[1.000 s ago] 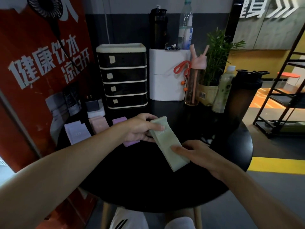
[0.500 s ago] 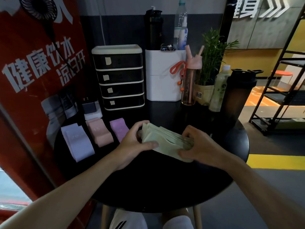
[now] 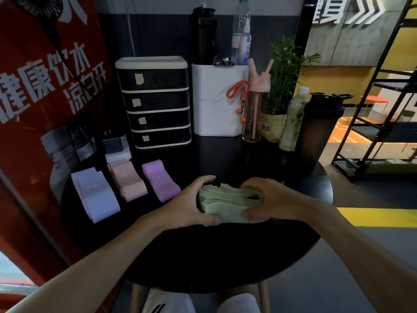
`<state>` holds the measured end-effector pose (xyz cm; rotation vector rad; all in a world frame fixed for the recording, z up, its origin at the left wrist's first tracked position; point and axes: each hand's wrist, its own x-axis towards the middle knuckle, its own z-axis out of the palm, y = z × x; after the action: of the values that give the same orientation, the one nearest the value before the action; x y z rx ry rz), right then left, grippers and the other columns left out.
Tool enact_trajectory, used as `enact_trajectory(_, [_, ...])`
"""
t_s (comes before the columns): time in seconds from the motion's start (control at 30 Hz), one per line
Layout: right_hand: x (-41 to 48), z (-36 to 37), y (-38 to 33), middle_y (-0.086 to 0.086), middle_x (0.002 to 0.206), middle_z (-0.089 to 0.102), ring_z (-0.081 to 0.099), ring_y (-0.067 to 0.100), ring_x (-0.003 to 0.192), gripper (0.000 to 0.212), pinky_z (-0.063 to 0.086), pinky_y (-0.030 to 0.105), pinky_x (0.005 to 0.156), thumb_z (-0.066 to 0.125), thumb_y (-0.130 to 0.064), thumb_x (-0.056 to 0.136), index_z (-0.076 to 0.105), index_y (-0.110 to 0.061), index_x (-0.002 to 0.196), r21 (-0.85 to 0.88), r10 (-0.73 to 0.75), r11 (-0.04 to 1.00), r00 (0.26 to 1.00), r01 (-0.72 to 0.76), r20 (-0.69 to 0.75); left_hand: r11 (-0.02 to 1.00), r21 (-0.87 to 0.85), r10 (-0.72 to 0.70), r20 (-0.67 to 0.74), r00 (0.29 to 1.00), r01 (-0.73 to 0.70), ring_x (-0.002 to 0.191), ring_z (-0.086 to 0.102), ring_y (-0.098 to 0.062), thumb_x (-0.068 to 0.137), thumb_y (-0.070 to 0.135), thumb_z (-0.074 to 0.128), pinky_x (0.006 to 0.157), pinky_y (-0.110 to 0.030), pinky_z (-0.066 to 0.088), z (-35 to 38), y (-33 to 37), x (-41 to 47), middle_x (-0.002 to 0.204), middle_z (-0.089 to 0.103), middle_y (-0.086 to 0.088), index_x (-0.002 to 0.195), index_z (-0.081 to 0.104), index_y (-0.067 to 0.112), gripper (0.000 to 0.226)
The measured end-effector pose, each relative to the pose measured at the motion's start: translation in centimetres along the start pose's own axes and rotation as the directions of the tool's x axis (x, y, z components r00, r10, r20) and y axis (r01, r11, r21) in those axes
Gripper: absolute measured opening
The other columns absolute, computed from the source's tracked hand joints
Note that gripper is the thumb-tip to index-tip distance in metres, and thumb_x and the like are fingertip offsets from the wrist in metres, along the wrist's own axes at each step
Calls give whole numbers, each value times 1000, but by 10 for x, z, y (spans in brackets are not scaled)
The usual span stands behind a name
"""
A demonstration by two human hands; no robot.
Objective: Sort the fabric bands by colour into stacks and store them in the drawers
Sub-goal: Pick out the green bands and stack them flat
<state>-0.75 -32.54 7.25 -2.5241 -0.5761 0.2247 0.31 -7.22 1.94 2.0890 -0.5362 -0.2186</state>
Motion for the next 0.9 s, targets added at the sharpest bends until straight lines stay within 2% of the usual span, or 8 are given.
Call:
enact_trajectory(0.1, [2,1,5,-11,102,64,62,-1,89,47,52,19,77,82,-27,72,62,-28,114,73,-18,997,1000,20,-22,999,19,37,19,999,-37,125,52,3,62,32,90,108,-25,44,1,4,4,142,47,17,148,34,38,102])
enact_trajectory(0.27, [4,5,12,-10,109,64,62,0,97,51,52,18,84,82,-20,72,61,-31,118,161,-39,986,997,48,-62,991,49,127,13,992,-128,122,55,1,71,19,90,102,-16,43,2,5,11,132,55,8,140,45,41,86])
enact_trajectory(0.43, [3,7,17,-12,114,57,58,1,103,56,48,18,90,84,-27,70,59,-35,120,113,-71,991,995,78,-65,970,174,172,-3,985,-168,120,55,-5,70,28,88,104,-25,42,-2,6,15,131,52,15,128,61,33,63])
enact_trajectory(0.53, [4,7,15,-14,110,61,60,-1,98,54,49,18,87,83,-27,71,61,-34,120,100,-81,991,992,91,-92,904,381,196,29,980,-192,130,33,13,70,43,82,112,-28,27,-5,18,16,142,32,32,127,55,39,63])
enact_trajectory(0.63, [8,9,15,-14,109,64,61,-2,98,57,49,17,87,83,-21,70,60,-32,121,118,-91,987,988,107,-128,834,509,186,103,977,-213,111,21,36,77,44,77,106,-16,24,-5,30,18,137,31,30,145,37,33,79])
enact_trajectory(0.7, [7,10,18,-13,113,62,59,-1,101,63,48,18,90,84,-24,69,57,-32,125,119,-67,989,988,84,-136,809,548,169,130,977,-213,114,31,25,81,53,70,108,-25,29,-4,31,19,139,37,26,150,30,31,83])
enact_trajectory(0.83, [3,10,24,-22,121,45,45,5,117,79,39,34,105,75,-62,57,52,-40,130,-59,-36,998,993,30,-115,796,570,143,150,978,-204,119,45,4,82,66,57,107,-38,35,-8,27,18,125,46,22,143,42,33,71])
enact_trajectory(0.9, [-1,10,28,-14,122,42,46,0,112,80,40,17,100,84,-52,60,50,-40,131,16,-24,1000,991,26,-129,825,523,156,152,976,-213,111,49,5,81,62,61,102,-36,41,-9,29,17,117,48,24,132,50,36,58])
